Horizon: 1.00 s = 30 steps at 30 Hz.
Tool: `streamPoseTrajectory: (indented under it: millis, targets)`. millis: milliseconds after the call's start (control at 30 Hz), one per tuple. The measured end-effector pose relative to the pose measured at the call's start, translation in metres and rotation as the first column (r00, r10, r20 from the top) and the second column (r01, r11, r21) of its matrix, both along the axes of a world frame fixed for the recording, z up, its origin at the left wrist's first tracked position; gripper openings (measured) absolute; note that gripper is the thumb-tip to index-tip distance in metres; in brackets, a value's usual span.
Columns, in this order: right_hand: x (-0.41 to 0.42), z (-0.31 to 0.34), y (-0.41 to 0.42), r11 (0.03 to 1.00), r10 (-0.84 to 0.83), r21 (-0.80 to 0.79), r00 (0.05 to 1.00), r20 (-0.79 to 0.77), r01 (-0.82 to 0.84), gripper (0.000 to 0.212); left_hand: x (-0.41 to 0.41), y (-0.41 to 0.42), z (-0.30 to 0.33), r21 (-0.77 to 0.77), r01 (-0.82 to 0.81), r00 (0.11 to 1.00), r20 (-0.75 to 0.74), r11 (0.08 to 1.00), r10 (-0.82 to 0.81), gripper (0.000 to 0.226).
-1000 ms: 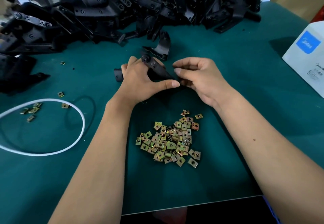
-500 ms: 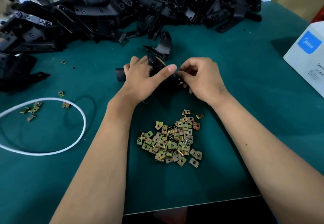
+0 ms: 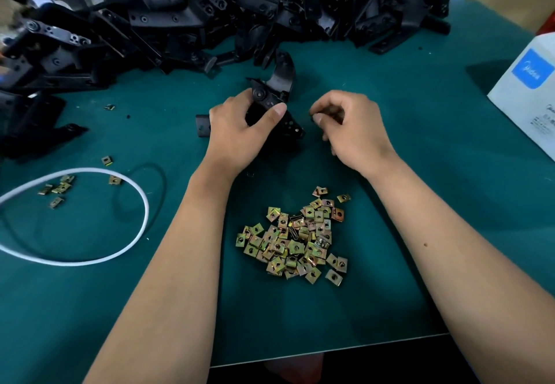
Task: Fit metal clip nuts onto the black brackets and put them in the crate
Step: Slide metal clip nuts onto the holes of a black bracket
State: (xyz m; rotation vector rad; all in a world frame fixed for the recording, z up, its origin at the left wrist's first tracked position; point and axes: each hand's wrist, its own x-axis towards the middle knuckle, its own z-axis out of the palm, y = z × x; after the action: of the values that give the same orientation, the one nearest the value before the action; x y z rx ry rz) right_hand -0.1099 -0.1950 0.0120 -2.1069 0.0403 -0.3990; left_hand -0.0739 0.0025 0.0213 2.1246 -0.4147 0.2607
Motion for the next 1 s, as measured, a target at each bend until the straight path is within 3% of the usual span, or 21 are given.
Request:
streamPoseTrajectory:
  millis: [167, 233, 333, 567, 1000]
  targets:
    - [-0.001, 0.005, 0.004, 0.907, 0.058, 0.418, 0.998, 0.0, -0.052, 0.012, -0.001, -0.001, 0.0, 0.012, 0.018, 1.0, 0.001, 1.0, -0.018, 0.034]
    - [-0.002, 0.006, 0.005, 0.868, 0.118, 0.485, 0.993, 0.004, -0.105, 0.013, -0.001, -0.001, 0.0, 0.019, 0.009, 1.0, -0.02, 1.0, -0.009, 0.029]
    - [-0.003, 0.006, 0.01, 0.868, 0.186, 0.465, 0.982, 0.025, -0.176, 0.014, 0.0, 0.001, 0.0, 0.047, -0.001, 1.0, -0.017, 0.999, 0.002, 0.023]
    - [-0.004, 0.005, 0.016, 0.895, 0.139, 0.42, 0.989, 0.052, -0.148, 0.005, 0.001, 0.0, 0.0, 0.053, -0.002, 1.0, -0.022, 0.999, 0.003, 0.028]
    - [-0.006, 0.008, 0.015, 0.914, 0.113, 0.383, 0.991, 0.073, -0.133, 0.014, 0.007, -0.002, -0.006, 0.145, -0.048, 0.998, 0.056, 0.988, 0.041, 0.058]
